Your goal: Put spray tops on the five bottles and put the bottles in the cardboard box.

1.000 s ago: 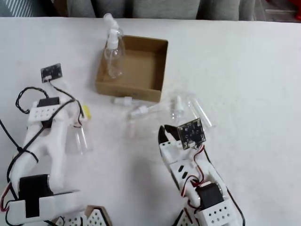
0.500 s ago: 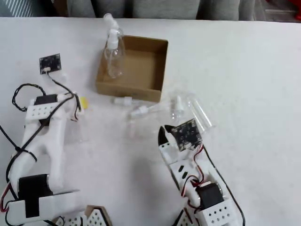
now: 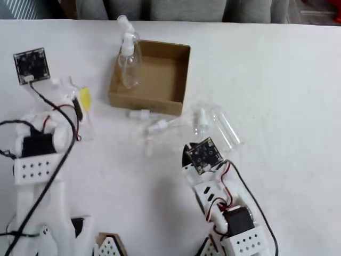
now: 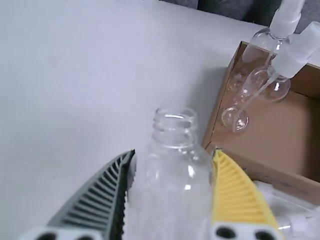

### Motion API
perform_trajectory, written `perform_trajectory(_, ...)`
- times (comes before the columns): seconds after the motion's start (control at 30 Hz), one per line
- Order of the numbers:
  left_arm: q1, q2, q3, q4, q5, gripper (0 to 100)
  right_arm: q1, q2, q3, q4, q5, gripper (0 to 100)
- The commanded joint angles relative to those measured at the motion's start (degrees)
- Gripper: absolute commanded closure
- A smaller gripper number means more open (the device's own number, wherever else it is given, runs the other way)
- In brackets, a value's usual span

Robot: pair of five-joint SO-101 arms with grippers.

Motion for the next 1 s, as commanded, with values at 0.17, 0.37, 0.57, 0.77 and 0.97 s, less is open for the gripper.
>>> perform_trajectory(0.17, 0.13, -13.23, 17.05, -23.3, 2.55, 97, 0.75, -0.48, 0.53, -5.32, -0.7, 98.1)
perform_trajectory(0.37, -7.96, -10.15, 17.14, -23.3, 17.67, 97, -6.81, -0.4, 0.26, -7.34, -3.6, 98.1)
perform_trajectory(0.57, -11.56, 1.63, 15.47, -29.1, 18.37, 97, -8.92, 3.91, -6.07, -5.41, 5.71, 98.1)
perform_trajectory(0.77, -15.52, 19.38, 4.31, -28.04, 18.46, 97, -8.92, 25.27, -17.76, -12.97, 7.56, 98.1)
perform_trajectory(0.97, -15.52, 30.2, -4.66, -23.65, 18.46, 97, -8.84, 56.92, -28.57, -30.37, -2.55, 98.1)
